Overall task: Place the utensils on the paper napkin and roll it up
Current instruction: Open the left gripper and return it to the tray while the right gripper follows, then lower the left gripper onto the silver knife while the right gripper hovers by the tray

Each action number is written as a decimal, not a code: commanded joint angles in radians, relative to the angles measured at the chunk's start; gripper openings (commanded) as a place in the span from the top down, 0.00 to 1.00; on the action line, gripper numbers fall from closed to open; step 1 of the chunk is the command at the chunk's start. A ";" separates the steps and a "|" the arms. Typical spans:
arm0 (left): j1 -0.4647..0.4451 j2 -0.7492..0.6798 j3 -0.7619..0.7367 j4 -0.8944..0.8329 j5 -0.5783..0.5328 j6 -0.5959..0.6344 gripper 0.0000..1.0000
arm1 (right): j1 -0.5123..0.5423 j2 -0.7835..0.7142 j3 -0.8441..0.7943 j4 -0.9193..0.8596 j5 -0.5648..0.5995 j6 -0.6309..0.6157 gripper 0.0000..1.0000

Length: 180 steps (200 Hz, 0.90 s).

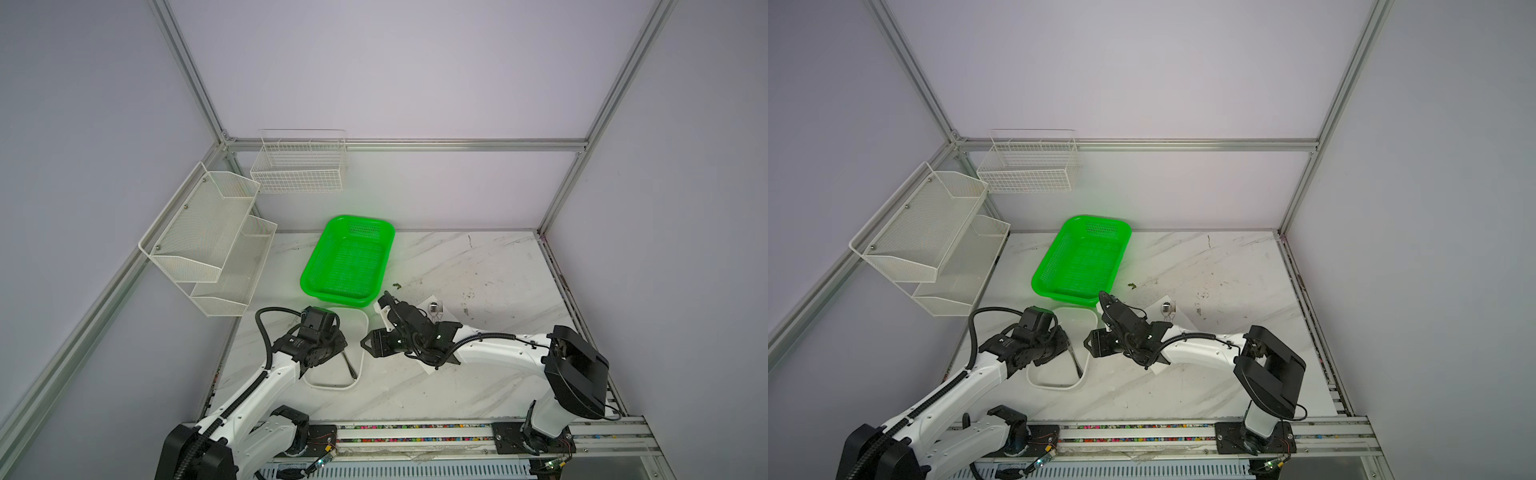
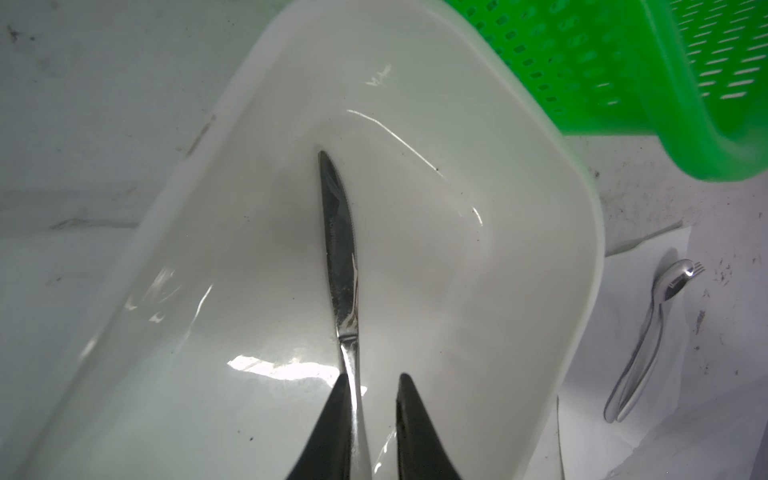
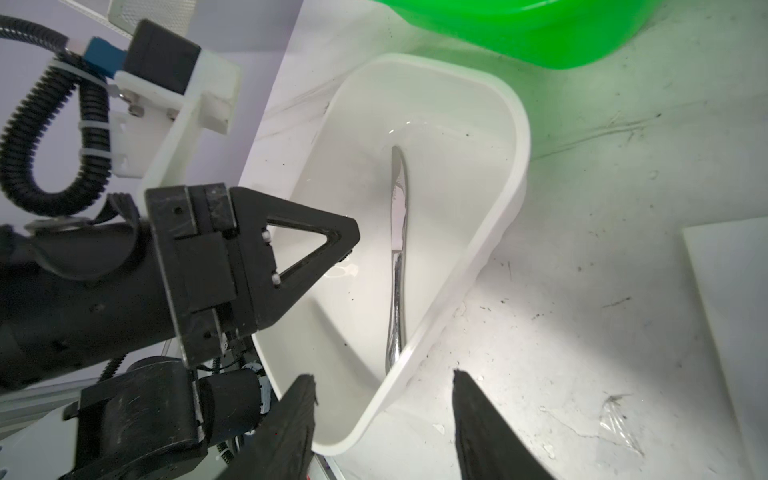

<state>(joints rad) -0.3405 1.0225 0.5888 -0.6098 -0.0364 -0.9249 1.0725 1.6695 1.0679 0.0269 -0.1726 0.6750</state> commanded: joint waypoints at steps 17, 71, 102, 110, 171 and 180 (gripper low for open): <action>0.014 0.052 -0.021 0.033 0.025 0.009 0.79 | 0.000 0.021 0.029 0.004 0.070 0.045 0.44; 0.019 0.129 -0.031 0.087 0.038 0.001 0.77 | -0.001 0.064 0.049 0.045 0.028 0.087 0.43; 0.024 0.155 -0.045 0.105 0.041 0.008 0.77 | -0.001 0.077 0.049 0.073 0.004 0.108 0.42; 0.024 0.163 -0.046 0.109 0.044 0.009 0.77 | -0.002 0.080 0.049 0.073 0.003 0.110 0.42; 0.031 0.205 -0.065 0.138 0.036 0.025 0.77 | -0.002 0.094 0.055 0.071 -0.002 0.112 0.42; 0.031 0.209 -0.066 0.147 0.039 0.031 0.77 | -0.002 0.093 0.055 0.070 -0.004 0.113 0.42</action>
<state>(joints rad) -0.3206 1.2240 0.5617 -0.5064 -0.0021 -0.9218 1.0718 1.7477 1.0977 0.0799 -0.1730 0.7753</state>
